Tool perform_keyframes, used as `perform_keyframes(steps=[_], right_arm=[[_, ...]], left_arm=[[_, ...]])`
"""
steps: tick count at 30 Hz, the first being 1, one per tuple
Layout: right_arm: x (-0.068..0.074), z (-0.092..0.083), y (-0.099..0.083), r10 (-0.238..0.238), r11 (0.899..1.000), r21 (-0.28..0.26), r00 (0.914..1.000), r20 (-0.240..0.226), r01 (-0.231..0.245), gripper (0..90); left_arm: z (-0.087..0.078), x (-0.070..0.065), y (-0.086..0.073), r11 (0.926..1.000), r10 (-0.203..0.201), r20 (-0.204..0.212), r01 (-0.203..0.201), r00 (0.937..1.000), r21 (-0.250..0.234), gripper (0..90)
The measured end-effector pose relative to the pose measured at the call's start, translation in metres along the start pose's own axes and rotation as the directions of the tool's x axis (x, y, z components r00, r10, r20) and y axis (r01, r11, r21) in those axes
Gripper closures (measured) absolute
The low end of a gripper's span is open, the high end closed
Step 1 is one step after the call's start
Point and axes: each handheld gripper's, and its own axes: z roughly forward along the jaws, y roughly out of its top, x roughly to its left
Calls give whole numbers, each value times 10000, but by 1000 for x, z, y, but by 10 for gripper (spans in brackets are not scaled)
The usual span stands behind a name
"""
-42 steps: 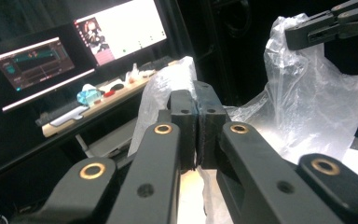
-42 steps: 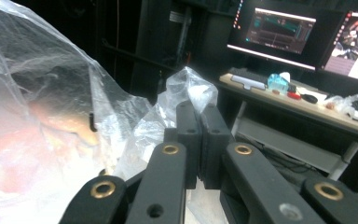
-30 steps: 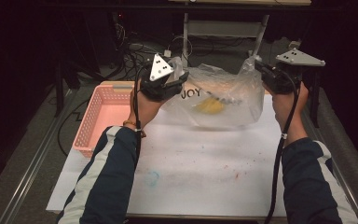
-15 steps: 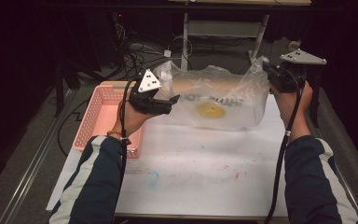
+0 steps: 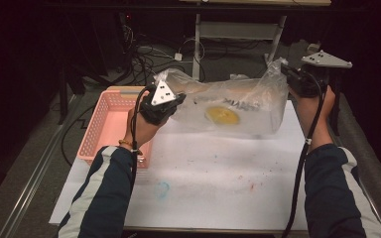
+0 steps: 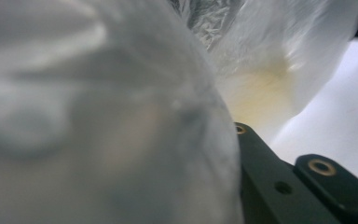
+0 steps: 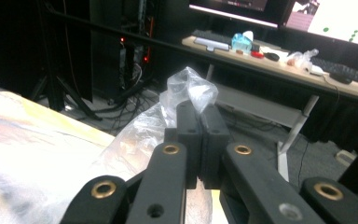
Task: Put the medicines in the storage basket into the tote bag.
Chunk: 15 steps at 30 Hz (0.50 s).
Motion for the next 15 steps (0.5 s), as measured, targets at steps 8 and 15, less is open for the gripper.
perform_keyframes(steps=[8, 15], right_arm=[[10, -18, 22, -157, 9972, -742, 9994, -298, 134, 900], [15, -18, 36, -348, 9925, -1174, 9994, -44, 341, 900]], left_arm=[[-33, -5, 26, 9934, -182, 352, 221, 9992, -1128, 875], [-32, -8, 38, 9864, -466, -4, 459, 9989, -1578, 873]])
